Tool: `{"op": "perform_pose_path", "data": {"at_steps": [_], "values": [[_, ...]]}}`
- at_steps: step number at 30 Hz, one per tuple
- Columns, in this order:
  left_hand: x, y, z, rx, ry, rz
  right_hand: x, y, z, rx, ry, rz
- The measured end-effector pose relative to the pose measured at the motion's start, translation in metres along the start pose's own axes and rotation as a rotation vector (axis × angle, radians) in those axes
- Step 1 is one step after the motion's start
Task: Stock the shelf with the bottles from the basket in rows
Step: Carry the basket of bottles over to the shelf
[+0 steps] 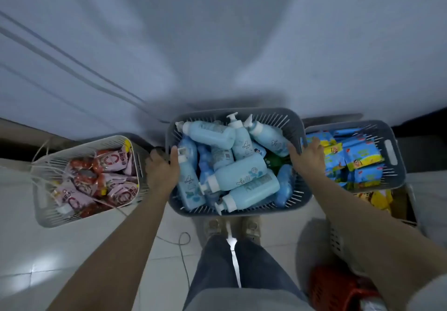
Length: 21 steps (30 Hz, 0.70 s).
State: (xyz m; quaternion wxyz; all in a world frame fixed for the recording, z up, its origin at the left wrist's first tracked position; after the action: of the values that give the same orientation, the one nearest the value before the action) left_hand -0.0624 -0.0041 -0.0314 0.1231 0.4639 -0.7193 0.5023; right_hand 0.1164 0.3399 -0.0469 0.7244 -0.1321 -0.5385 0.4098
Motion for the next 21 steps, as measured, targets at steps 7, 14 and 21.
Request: {"op": "perform_pose_path", "data": {"at_steps": [7, 14, 21], "values": [[-0.012, 0.032, 0.022, 0.098, -0.21, 0.129, -0.004, 0.027, -0.026, -0.16, 0.33, 0.043], [-0.017, 0.041, 0.019, 0.151, -0.26, 0.182, -0.015, 0.045, -0.033, -0.217, 0.539, 0.211], [-0.008, 0.028, 0.009, 0.132, -0.144, 0.204, -0.009, 0.019, -0.036, -0.166, 0.609, 0.217]]}}
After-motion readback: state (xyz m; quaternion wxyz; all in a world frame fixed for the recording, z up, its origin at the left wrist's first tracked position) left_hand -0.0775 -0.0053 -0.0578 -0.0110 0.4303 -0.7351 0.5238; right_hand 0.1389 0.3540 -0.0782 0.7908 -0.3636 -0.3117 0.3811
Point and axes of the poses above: each hand's wrist, its own y-axis towards the middle knuckle, its own x-axis out of the back of the hand, z = x × y, the point moved 7 cm from there along y, towards the middle knuckle, and after that the axes turned 13 degrees about z, right-handed, at the moved point
